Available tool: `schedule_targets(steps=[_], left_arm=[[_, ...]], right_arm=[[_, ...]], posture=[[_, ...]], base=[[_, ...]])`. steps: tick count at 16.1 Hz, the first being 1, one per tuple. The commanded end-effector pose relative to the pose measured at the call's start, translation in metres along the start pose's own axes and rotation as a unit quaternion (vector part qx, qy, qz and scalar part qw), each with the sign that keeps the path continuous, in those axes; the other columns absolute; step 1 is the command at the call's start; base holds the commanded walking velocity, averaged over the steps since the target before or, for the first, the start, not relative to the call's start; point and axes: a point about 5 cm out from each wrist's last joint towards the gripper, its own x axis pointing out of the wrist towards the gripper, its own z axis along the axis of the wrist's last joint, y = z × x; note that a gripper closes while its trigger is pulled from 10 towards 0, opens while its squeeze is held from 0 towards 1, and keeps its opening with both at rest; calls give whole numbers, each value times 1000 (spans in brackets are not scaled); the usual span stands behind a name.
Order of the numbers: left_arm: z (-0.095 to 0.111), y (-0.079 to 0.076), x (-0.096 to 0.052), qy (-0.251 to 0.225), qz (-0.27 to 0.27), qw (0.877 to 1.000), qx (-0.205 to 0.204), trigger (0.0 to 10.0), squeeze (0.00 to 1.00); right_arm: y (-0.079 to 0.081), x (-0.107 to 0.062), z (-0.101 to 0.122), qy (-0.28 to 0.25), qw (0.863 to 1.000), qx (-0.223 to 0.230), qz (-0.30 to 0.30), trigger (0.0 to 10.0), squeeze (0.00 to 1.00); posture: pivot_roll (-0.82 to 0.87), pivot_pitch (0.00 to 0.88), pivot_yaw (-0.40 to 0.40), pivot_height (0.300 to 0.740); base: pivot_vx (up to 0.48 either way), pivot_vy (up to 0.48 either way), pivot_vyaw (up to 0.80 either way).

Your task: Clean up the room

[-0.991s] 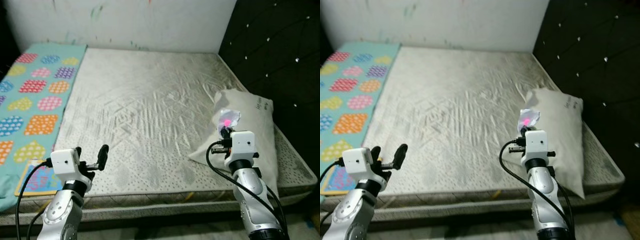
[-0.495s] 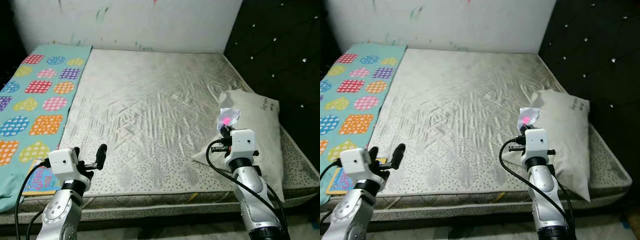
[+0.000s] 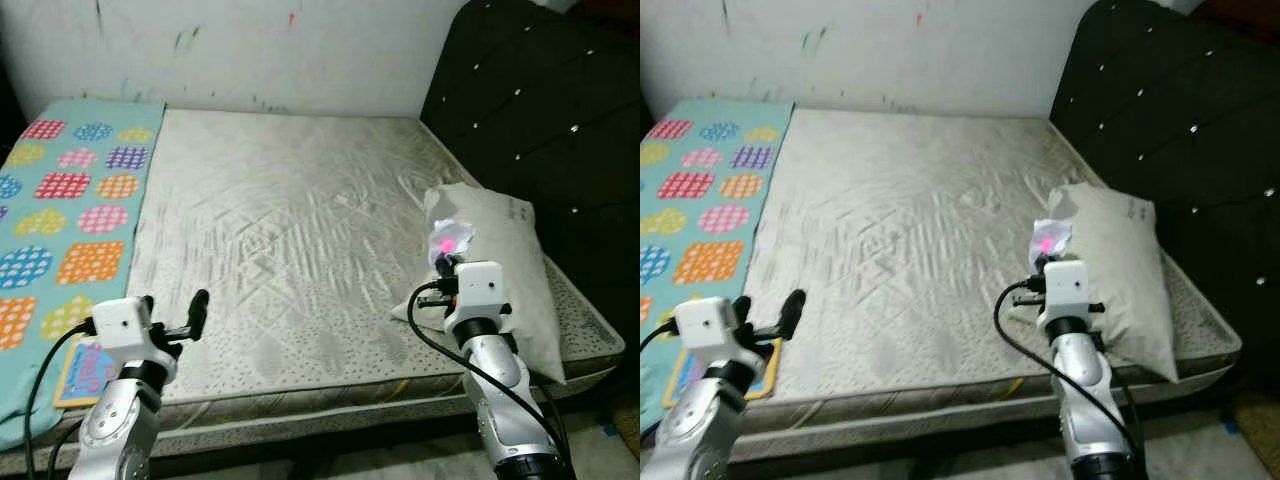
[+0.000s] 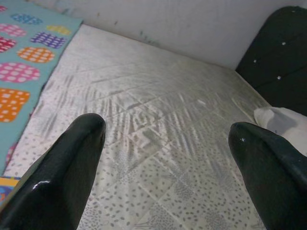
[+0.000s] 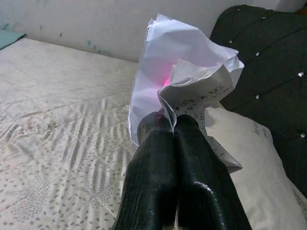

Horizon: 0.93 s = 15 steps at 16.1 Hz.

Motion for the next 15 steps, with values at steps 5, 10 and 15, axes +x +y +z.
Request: schedule_targets(steps=[5, 10, 15], left_arm=[[-1, -1, 2, 4, 1, 1000, 0, 10000, 0], [-1, -1, 2, 5, 4, 1000, 0, 10000, 0], [4, 3, 3, -2, 19, 1000, 10, 10000, 0]], right_arm=[[-2, 2, 0, 0, 1000, -2, 0, 10000, 0], [-2, 2, 0, 1, 1000, -2, -1, 10000, 0], [-2, 2, 0, 1, 1000, -3, -2, 10000, 0]], posture=[[-116, 0, -63, 740], [-116, 0, -64, 740], [-119, 0, -64, 740]], base=[[0, 412, 0], [0, 480, 0], [0, 192, 0]])
